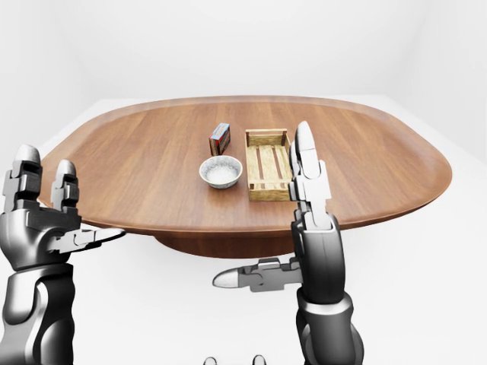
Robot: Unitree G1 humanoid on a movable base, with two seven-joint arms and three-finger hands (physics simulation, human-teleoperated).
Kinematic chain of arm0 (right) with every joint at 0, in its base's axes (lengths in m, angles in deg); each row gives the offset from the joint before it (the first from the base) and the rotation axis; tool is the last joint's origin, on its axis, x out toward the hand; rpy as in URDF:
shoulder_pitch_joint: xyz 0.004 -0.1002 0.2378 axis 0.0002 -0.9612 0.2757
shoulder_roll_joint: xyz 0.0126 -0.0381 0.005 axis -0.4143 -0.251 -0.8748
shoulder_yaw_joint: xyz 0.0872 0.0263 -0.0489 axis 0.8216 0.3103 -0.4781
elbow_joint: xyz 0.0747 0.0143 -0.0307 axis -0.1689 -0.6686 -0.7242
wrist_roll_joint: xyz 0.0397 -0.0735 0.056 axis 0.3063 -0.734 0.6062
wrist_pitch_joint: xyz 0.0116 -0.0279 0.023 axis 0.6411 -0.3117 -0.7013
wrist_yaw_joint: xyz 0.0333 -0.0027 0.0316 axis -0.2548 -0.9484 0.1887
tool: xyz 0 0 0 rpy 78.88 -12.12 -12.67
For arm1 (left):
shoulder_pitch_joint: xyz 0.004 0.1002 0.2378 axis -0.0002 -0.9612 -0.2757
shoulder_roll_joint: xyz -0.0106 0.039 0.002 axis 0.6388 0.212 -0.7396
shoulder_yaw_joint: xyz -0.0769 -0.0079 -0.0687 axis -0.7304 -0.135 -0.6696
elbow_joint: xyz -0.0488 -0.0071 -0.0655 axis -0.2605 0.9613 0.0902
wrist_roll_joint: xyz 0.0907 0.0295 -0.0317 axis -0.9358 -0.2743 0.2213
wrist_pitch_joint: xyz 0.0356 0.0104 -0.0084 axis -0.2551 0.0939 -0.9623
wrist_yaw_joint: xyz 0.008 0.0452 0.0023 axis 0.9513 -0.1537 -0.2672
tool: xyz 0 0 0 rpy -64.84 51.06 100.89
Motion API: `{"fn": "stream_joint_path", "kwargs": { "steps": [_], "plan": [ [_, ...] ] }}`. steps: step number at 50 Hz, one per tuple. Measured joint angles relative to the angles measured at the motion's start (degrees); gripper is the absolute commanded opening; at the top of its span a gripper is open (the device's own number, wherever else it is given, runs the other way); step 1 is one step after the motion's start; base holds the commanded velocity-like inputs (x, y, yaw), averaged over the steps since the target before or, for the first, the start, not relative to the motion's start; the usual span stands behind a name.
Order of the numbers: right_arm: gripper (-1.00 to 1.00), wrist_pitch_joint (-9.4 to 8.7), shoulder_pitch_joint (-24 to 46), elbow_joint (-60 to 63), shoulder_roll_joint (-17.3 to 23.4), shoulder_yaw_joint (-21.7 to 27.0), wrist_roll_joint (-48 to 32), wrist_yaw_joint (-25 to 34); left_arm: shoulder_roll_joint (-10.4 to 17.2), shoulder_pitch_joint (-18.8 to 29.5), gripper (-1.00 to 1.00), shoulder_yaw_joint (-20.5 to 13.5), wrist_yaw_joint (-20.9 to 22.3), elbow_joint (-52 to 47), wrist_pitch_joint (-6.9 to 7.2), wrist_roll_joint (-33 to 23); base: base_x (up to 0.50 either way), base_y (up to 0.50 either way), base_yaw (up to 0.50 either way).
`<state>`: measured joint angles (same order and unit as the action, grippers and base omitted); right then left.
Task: Pick up the bowl on the left and put it in the tray.
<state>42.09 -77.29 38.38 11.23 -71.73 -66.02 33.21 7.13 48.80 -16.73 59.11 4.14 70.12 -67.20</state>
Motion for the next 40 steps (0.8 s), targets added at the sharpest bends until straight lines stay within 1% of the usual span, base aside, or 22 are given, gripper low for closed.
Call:
{"fn": "stream_joint_path", "kwargs": {
  "steps": [8, 40],
  "plan": [
    [1.00, 0.00, 0.12, 0.58, -0.04, -0.33, 0.55, -0.55, -0.02, -0.01, 1.00, -0.23, -0.05, -0.34, 0.00, 0.37, 0.04, 0.00, 0.00],
    [1.00, 0.00, 0.22, 2.27, 0.76, -2.62, -0.74, -0.38, 0.20, 0.15, 1.00, -0.91, -0.29, -1.03, 0.00, 1.38, 0.50, 0.00, 0.00]
  ]
}}
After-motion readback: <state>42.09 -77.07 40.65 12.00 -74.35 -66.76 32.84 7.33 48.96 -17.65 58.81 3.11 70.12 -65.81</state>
